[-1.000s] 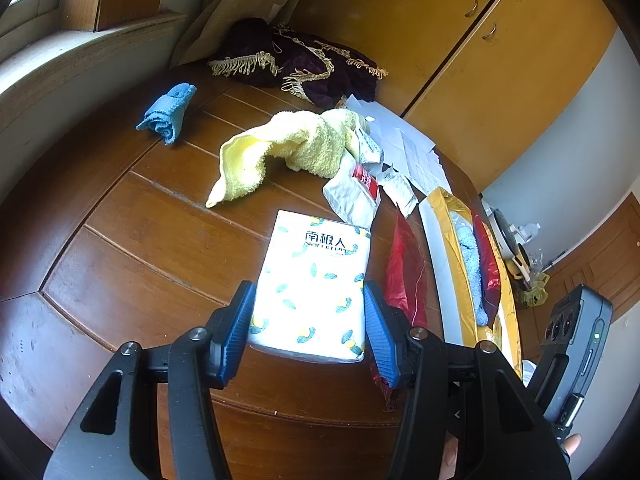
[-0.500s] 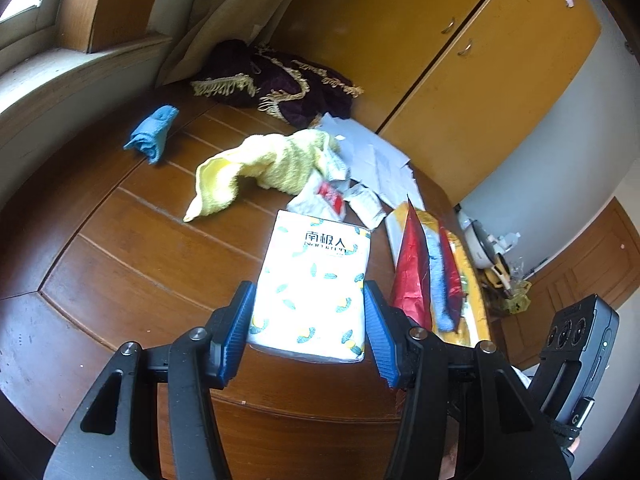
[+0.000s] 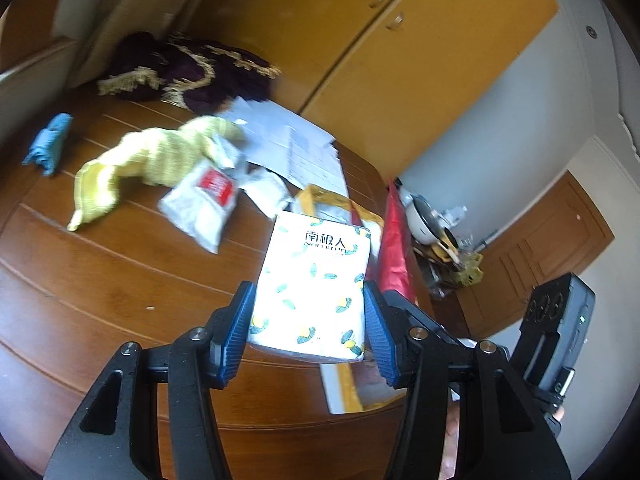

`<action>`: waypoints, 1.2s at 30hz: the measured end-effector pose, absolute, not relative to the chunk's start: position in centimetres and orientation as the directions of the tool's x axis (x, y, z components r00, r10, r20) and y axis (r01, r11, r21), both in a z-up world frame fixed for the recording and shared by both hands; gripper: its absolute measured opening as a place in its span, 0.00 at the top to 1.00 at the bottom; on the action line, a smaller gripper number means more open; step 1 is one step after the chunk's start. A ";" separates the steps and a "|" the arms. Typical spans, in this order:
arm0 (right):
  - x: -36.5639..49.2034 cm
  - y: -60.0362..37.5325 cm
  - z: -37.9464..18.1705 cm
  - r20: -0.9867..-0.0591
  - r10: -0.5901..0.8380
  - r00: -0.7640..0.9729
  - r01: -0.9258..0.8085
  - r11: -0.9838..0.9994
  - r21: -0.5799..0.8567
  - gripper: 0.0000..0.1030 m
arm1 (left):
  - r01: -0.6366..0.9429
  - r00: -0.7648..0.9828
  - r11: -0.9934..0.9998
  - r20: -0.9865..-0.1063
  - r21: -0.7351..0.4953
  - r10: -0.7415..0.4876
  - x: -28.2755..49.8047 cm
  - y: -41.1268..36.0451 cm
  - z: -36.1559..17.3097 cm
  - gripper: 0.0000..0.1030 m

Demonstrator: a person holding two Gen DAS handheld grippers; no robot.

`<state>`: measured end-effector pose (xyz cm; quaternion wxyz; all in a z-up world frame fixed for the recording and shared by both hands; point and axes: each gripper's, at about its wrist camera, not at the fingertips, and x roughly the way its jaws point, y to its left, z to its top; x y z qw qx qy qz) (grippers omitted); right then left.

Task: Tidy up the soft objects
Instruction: 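Carry the tissue pack and red snack bag over the white box with both tools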

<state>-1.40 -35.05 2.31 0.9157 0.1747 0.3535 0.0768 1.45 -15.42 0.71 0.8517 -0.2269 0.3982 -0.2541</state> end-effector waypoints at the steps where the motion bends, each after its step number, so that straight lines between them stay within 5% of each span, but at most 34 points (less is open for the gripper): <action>1: -1.4 -35.8 2.2 -0.628 0.251 0.737 -0.001 0.929 0.369 0.43 | 0.266 0.538 0.761 -0.564 -0.592 -0.627 1.6 -16.3 0.6 0.50; 12: -0.4 -42.2 -0.4 -0.705 0.150 0.693 0.107 0.946 0.307 0.43 | 0.341 0.382 0.698 -0.585 -0.630 -0.715 2.4 -23.7 -2.0 0.50; 32: 2.2 -44.2 -2.5 -0.809 0.097 0.580 0.159 0.961 0.228 0.37 | 0.447 0.374 0.773 -0.691 -0.451 -0.619 0.5 -28.2 -3.7 0.49; 36: 2.3 -44.1 -2.2 -0.807 0.077 0.586 0.195 0.953 0.233 0.35 | 0.468 0.293 0.714 -0.671 -0.521 -0.681 1.0 -28.1 -4.3 0.45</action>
